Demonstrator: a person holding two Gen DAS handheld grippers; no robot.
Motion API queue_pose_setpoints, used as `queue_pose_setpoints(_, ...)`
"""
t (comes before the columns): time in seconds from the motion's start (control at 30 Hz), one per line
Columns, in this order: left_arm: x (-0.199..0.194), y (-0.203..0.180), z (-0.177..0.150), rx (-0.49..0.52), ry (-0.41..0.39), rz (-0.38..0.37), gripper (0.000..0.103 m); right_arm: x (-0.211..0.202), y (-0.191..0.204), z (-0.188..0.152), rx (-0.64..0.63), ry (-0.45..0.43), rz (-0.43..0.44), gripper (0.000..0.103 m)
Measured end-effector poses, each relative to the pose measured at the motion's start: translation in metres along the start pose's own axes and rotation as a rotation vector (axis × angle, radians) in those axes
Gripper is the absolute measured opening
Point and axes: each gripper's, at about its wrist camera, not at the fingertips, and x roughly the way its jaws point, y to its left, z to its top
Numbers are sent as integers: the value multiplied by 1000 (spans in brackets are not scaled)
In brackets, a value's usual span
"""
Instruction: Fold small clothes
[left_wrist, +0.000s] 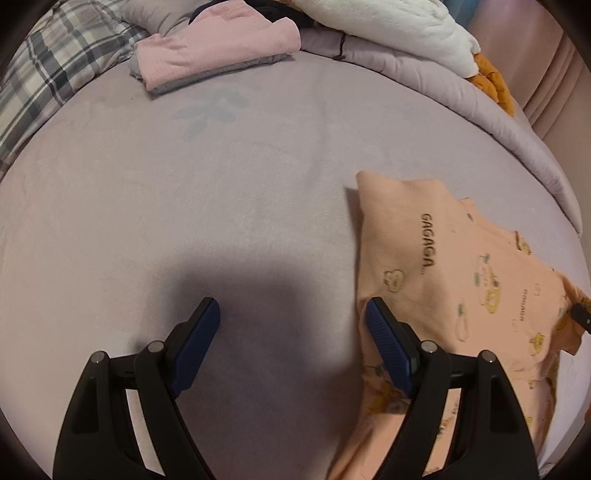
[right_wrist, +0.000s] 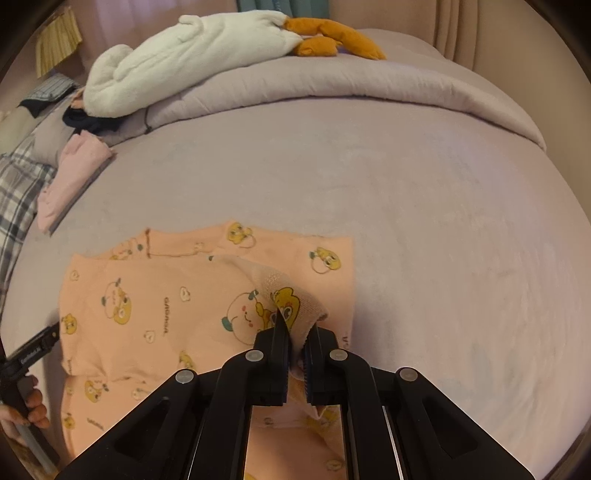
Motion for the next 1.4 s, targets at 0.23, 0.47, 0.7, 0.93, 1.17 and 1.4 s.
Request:
queue_pose_setpoints(0.23,3,-3,-2,17,-14,34,81,16,-6,-1,13,28,-10,7)
queue_pose_setpoints(0.47,-10,5,4,-29,-8,-42,81,21,-20,-2,48,37,9,15)
queue_pose_setpoints(0.7,-36,1,10,-55,-58,-158,79,-4,-42,-9,122,-28,0,37)
queue_pose_setpoints(0.93,-36,-13,7,-59,-30,-296,28,0,-35,-29,103,6,48,37)
queue_pose_setpoints(1.17,-53,-19,10,-38,-82,-373,20,3,-21,-33,51,-4,10,10)
queue_pose_setpoints(1.4,-35,-36,9,21,-33,-393,21,-17,-21,-33,61,-47,49,9)
